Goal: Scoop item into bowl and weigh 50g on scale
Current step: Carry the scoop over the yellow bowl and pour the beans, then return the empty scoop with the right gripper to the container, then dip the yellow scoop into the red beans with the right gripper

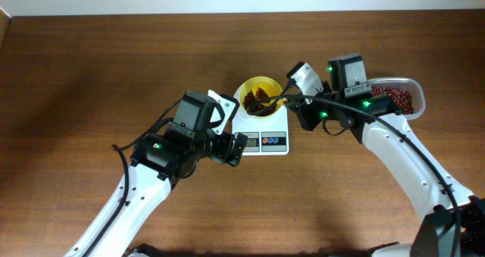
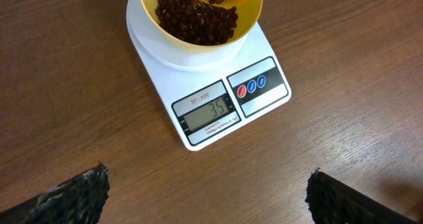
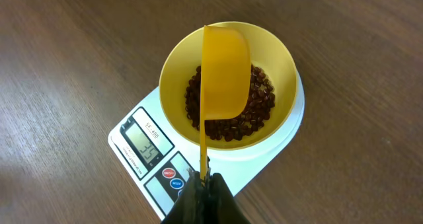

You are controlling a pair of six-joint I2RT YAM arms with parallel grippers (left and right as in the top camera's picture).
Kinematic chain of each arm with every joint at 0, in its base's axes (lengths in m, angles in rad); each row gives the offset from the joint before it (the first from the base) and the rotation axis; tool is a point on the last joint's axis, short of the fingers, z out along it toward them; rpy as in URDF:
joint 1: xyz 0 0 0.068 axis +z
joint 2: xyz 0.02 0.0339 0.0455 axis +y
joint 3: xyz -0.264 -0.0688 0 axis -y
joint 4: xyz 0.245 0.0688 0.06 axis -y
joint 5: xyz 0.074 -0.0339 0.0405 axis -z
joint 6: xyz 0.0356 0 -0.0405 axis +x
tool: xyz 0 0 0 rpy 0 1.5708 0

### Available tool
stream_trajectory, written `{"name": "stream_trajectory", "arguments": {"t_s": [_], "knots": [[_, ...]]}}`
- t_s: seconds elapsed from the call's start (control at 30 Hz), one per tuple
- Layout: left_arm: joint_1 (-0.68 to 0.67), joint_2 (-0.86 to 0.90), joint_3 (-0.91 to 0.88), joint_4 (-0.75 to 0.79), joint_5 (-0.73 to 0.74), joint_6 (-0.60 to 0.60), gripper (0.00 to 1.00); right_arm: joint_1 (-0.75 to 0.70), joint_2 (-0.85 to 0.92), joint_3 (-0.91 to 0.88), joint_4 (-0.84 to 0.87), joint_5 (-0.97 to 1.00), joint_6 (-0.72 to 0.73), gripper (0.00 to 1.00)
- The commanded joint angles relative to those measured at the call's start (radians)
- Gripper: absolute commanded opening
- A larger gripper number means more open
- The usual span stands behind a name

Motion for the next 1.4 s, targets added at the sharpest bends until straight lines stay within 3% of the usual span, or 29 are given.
{"name": "stream_trajectory", "arguments": {"t_s": [0.0,0.5,0.73,0.8,0.9,1.03,1.13,1.27,1.37], "knots": [[-0.003,-0.006,-0.005,0.002,-0.007,-0.006,0.99,0.01,-0.023,0.01,0.001,0.033,-0.105,0.04],[-0.003,-0.006,-0.005,0.002,-0.007,-0.006,0.99,0.077,-0.024,0.011,0.001,0.198,-0.318,0.04],[-0.003,-0.006,-0.005,0.002,-0.008,-0.006,0.99,0.085,-0.029,0.05,0.004,0.213,-0.32,0.04],[-0.003,-0.006,-0.005,0.002,-0.007,-0.006,0.99,0.085,-0.03,0.051,0.004,0.208,-0.279,0.04],[-0.003,-0.006,-0.005,0.002,-0.007,-0.006,0.99,0.065,-0.03,0.067,0.008,0.077,-0.109,0.04],[-0.003,-0.006,-0.005,0.002,-0.007,-0.006,0.99,-0.107,-0.03,0.161,0.038,-0.123,0.108,0.04],[-0.003,-0.006,-0.005,0.002,-0.008,-0.006,0.99,-0.369,-0.031,0.201,-0.015,-0.137,0.198,0.04],[-0.003,-0.006,-0.005,0.002,-0.007,-0.006,0.99,-0.71,-0.03,0.201,-0.196,-0.116,0.195,0.04],[-0.003,-0.006,-0.005,0.002,-0.007,-0.006,0.99,-0.816,-0.029,0.198,-0.346,0.164,-0.039,0.04]]}}
